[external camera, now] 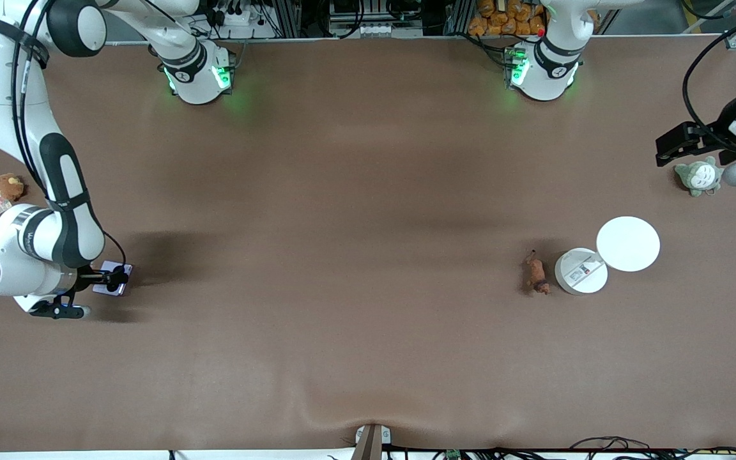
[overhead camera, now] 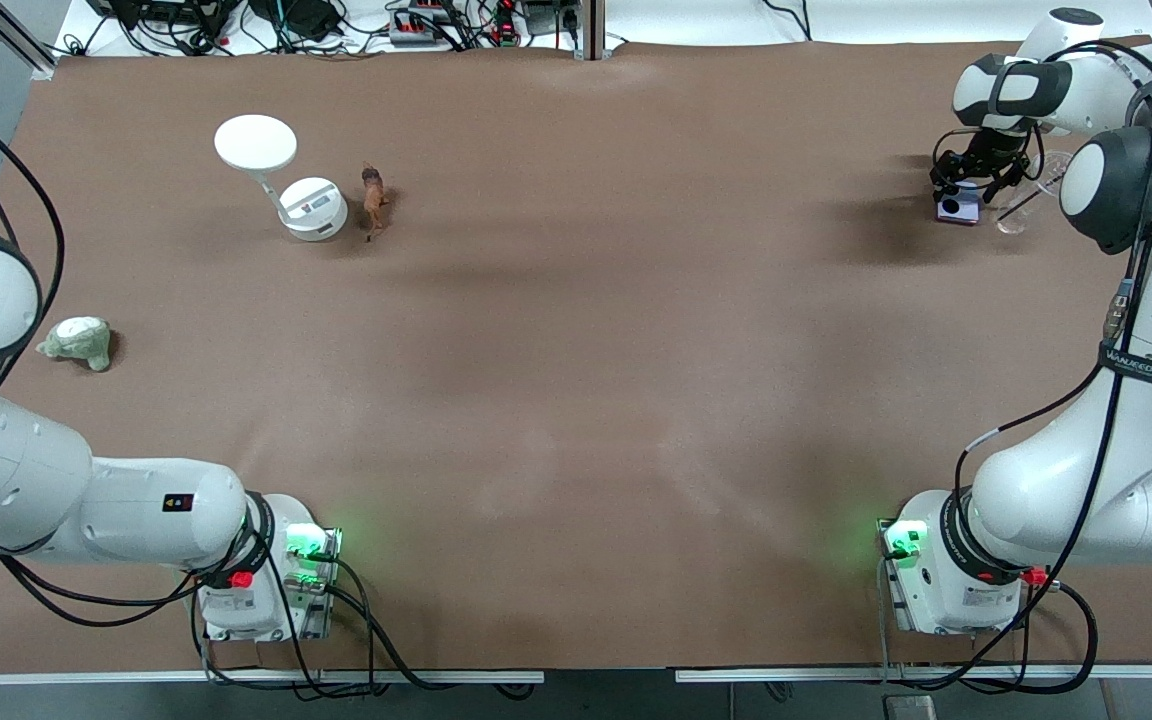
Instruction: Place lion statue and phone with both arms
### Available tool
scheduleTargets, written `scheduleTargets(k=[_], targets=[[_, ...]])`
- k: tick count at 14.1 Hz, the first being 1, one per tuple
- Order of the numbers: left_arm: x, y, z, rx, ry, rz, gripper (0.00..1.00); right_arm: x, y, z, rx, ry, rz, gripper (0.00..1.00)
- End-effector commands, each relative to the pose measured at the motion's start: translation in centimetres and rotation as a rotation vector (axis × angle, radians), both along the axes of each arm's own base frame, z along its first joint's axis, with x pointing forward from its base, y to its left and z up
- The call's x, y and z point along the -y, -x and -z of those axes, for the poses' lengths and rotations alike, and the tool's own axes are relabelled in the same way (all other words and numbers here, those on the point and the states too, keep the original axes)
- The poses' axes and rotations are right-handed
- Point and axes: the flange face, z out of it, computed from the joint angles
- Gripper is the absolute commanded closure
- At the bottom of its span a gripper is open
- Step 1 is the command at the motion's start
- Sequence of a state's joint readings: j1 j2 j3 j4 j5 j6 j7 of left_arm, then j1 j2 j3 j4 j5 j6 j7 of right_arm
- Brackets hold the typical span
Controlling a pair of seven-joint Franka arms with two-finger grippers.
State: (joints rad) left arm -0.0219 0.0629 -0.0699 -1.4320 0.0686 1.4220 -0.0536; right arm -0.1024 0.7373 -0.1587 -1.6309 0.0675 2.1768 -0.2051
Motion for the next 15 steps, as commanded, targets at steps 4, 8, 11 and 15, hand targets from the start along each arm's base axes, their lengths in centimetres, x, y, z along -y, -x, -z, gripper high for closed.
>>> scheduleTargets(k=[4, 8, 11, 15], targets=[[-0.4, 2.5, -0.4, 0.075, 0.051, 0.052, 0.0, -2.8, -3.3, -10.3, 0.08, 0.003, -0.077, 0.0], [-0.7, 3.0, -0.7, 0.048, 0.05, 0.042, 0.0, -4.5, -2.1, -18.8, 0.076, -0.023, -0.092, 0.0], [-0.5, 3.5, -1.1, 0.042, 0.049, 0.037, 0.0, -8.6, 0.0, -26.9, 0.074, -0.039, -0.136, 0.0], [0.3, 4.1, -1.7, 0.041, 0.049, 0.037, 0.0, -11.5, 4.4, -36.7, 0.102, -0.062, -0.146, 0.0]])
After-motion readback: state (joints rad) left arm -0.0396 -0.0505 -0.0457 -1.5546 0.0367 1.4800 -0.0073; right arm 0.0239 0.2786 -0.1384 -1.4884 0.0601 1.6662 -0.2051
